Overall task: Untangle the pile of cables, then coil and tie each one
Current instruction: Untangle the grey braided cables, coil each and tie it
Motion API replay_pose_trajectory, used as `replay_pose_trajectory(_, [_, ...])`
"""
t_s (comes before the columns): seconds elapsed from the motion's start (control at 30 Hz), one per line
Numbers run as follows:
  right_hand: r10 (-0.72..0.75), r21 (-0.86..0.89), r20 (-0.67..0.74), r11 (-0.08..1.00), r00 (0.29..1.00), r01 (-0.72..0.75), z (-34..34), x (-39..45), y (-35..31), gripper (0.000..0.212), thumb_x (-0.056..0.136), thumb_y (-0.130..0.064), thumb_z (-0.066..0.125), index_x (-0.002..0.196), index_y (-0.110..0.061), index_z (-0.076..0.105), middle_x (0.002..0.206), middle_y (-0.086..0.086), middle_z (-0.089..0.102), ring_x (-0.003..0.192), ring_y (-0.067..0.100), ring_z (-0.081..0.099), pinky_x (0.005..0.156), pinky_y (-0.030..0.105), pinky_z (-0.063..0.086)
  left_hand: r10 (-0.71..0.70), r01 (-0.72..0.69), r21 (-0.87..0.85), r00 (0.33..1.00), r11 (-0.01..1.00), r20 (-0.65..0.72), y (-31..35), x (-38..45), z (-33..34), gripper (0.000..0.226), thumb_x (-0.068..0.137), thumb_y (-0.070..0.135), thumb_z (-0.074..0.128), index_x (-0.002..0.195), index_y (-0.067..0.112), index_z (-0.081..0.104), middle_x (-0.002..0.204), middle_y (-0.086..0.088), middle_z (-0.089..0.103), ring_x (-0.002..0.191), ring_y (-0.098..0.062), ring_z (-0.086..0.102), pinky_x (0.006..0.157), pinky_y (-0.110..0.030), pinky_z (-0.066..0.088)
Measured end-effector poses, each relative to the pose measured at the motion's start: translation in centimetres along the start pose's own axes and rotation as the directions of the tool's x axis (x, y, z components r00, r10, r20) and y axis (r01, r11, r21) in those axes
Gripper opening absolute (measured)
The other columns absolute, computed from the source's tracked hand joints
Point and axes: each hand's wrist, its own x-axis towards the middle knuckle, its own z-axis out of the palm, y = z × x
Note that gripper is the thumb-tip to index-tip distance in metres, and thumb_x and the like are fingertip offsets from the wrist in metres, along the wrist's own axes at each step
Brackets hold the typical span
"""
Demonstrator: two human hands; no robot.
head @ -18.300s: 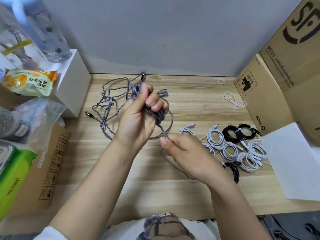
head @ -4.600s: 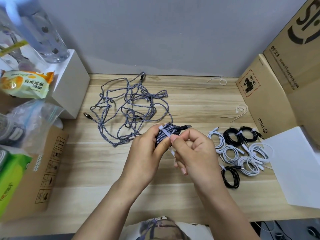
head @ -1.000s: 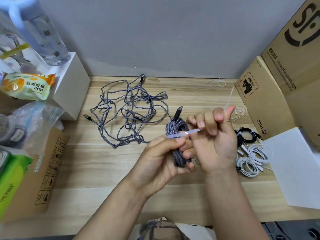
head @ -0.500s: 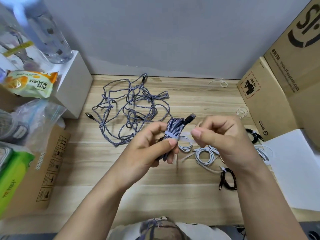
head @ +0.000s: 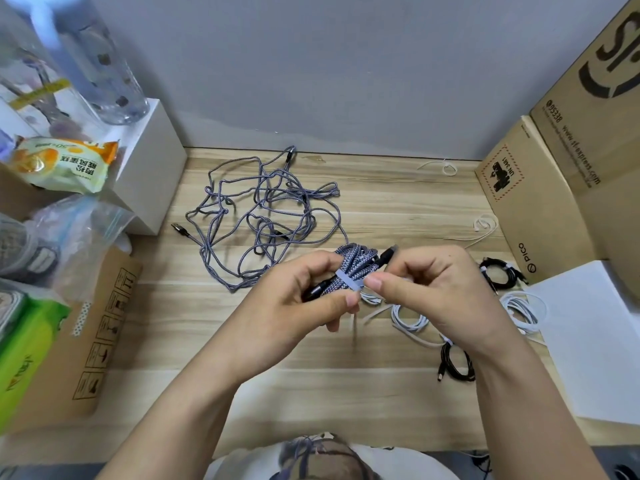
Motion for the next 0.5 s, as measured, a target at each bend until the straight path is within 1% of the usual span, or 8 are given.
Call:
replay_pose_trajectory(0.07, [-0.006,-0.016,0.005,1.0,1.0,0.006,0.4,-0.2,0.4,0.031,0.067,-0.04,0.071,0.058,-0.012,0.063,0.048,0.008,0.039,0.048,0.005,0.032,0.047,0.016,0.027,0.017,-0.017,0.035,1.0,0.999,0.003,-0.4,0.0,-0.1,0.006,0.085,0.003,0.064,0.09,0.003,0.061,0.07,0.004,0.058,0.058,-0.005,0.05,0.052,-0.007,0.037])
replay_pose_trajectory(0.13, [0.011,-0.033,0.006,0.999,1.0,-0.011,0.8,-0.4,0.9,0.04,0.068,-0.049,0.066,0.066,-0.009,0.067,0.049,0.015,0.042,0.049,0.006,0.033,0.048,0.02,0.027,0.023,-0.024,0.082,1.0,0.996,0.015,-0.7,0.0,-0.1,0.011,0.083,0.011,0.065,0.092,0.005,0.062,0.073,0.005,0.059,0.061,-0.006,0.051,0.057,-0.012,0.041])
replay_pose_trajectory(0.2, [0.047,-0.061,-0.019,0.997,0.999,-0.048,1.1,-0.5,1.6,0.042,0.067,-0.053,0.064,0.067,-0.011,0.068,0.048,0.011,0.043,0.048,0.005,0.034,0.049,0.02,0.027,-0.006,0.004,0.099,1.0,0.995,0.023,-1.0,0.0,-0.1,0.008,0.084,0.011,0.066,0.09,0.008,0.062,0.07,0.009,0.058,0.061,-0.004,0.05,0.057,-0.011,0.04])
replay_pose_trajectory(0.27, [0.058,-0.154,-0.085,0.986,0.995,-0.071,1.4,-0.5,2.1,0.036,0.066,-0.054,0.067,0.06,-0.019,0.066,0.049,0.004,0.046,0.047,0.004,0.038,0.049,0.021,0.03,-0.039,0.037,0.14,0.999,0.989,0.014,-1.3,0.2,-0.2,0.01,0.085,0.013,0.068,0.089,0.007,0.062,0.069,0.003,0.057,0.059,-0.003,0.049,0.054,-0.009,0.036])
replay_pose_trajectory(0.33, [-0.024,-0.284,-0.196,0.958,0.98,-0.033,1.8,-0.5,2.5,0.029,0.066,-0.053,0.069,0.056,-0.026,0.062,0.056,-0.001,0.054,0.053,0.007,0.047,0.051,0.021,0.035,-0.055,0.055,0.192,0.998,0.98,-0.002,-1.6,0.3,-0.3,0.013,0.084,0.017,0.069,0.091,0.008,0.062,0.071,-0.004,0.057,0.058,-0.004,0.05,0.052,-0.009,0.034])
replay_pose_trajectory(0.4, [-0.18,-0.397,-0.263,0.916,0.948,0.064,2.2,-0.5,2.5,0.023,0.069,-0.052,0.068,0.067,-0.03,0.061,0.067,-0.008,0.055,0.064,0.008,0.053,0.055,0.022,0.041,-0.077,0.076,0.206,0.997,0.976,-0.001,-1.5,0.4,-0.6,0.005,0.086,0.011,0.067,0.089,0.01,0.062,0.065,0.005,0.056,0.055,-0.003,0.049,0.05,-0.007,0.033])
replay_pose_trajectory(0.43, [-0.254,-0.445,-0.254,0.887,0.933,0.121,2.3,-0.5,2.4,0.021,0.072,-0.049,0.067,0.074,-0.028,0.062,0.074,-0.01,0.055,0.069,0.008,0.053,0.058,0.024,0.043,-0.085,0.082,0.211,0.996,0.974,0.005,-1.5,0.4,-0.7,0.004,0.086,0.009,0.065,0.087,0.011,0.062,0.063,0.008,0.055,0.054,-0.002,0.048,0.05,-0.007,0.033])
replay_pose_trajectory(0.5, [-0.392,-0.562,-0.16,0.791,0.906,0.243,2.3,-0.4,2.3,0.021,0.078,-0.041,0.065,0.084,-0.021,0.068,0.084,-0.007,0.054,0.077,0.01,0.053,0.065,0.029,0.044,-0.104,0.099,0.213,0.994,0.972,0.013,-1.5,0.5,-0.7,0.007,0.085,0.006,0.065,0.086,0.012,0.062,0.06,0.009,0.055,0.054,-0.002,0.049,0.05,-0.007,0.033])
